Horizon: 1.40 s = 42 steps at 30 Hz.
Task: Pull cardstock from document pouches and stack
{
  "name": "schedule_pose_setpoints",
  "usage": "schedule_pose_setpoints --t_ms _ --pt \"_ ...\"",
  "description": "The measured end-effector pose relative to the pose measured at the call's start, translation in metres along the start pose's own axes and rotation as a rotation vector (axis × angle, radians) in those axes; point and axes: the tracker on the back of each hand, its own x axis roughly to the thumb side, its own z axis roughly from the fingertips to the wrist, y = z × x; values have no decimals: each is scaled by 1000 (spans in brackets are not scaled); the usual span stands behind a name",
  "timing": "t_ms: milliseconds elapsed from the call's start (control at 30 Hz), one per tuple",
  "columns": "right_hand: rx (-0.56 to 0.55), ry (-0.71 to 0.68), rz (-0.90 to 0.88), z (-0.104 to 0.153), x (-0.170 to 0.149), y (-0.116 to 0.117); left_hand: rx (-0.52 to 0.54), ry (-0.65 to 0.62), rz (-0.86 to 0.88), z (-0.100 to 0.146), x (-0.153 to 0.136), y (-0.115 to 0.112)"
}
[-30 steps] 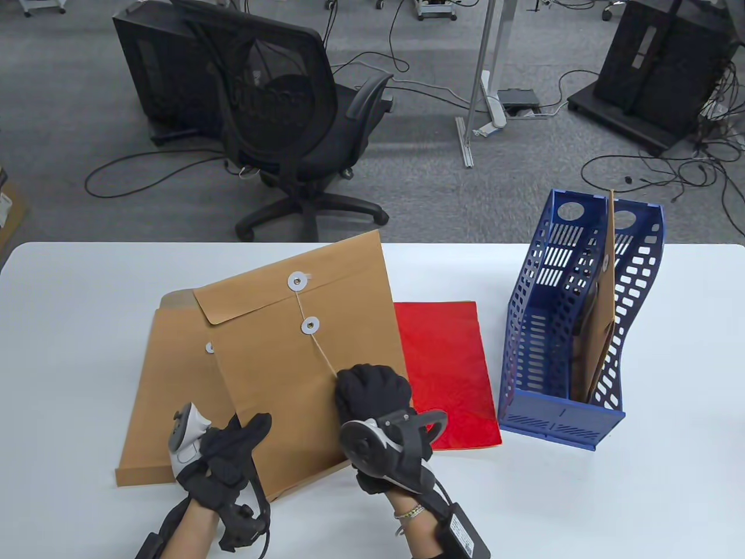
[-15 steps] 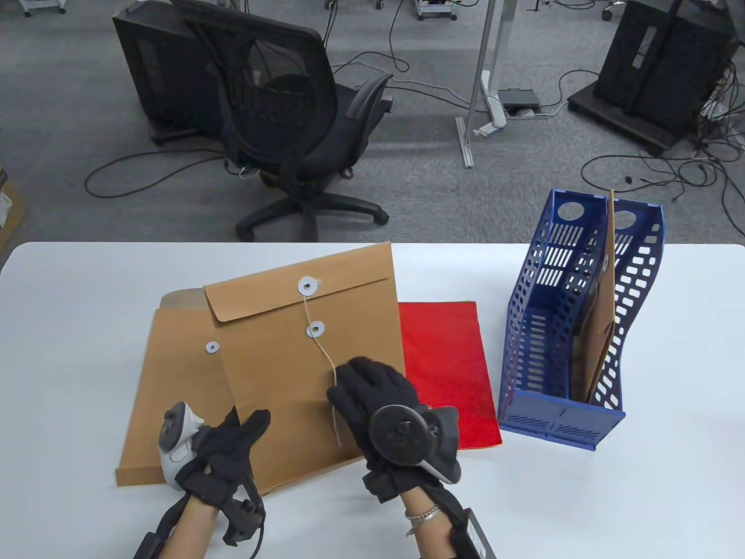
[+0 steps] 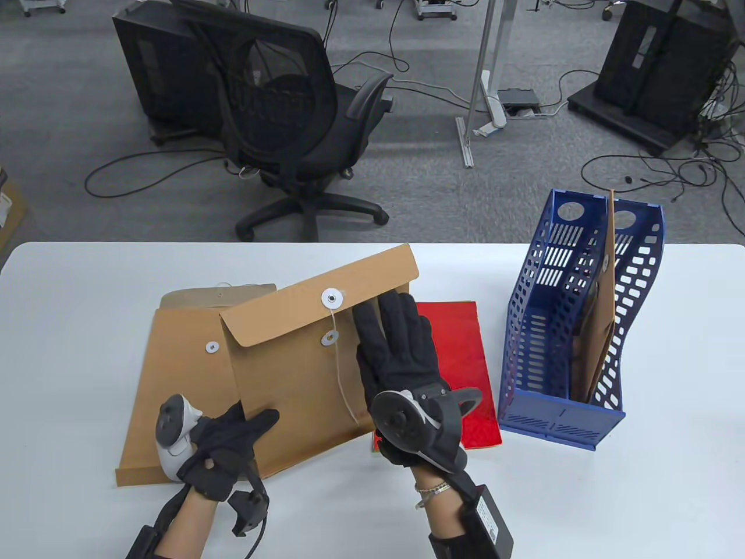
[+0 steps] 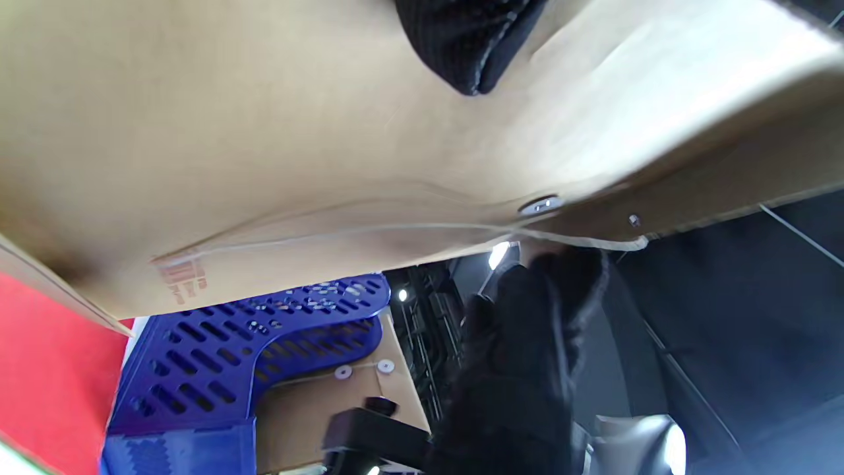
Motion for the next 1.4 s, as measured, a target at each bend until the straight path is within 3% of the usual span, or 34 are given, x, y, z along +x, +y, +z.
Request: schedule_pose_setpoints --t_ms 133,200,500,633,900,1133,1400 --pt "-57 -36 -49 -18 -2 -32 -16 -1 -130 -5 1 2" --pt "-60 -49 -36 -23 -3 -41 18 -7 -111 -4 -2 2" --pt "47 -116 70 -40 -1 -44 100 -12 -183 5 -7 12" --pt "144 -155 37 -42 0 -40 118 -6 -151 9 -10 18" --pt "477 -239 -133 -49 3 -37 137 -14 -17 11 -17 25" --pt "708 -279 109 -55 25 -31 104 6 -39 11 -18 26" --pt "874 -298 164 -58 45 -12 69 -14 -25 9 -15 23"
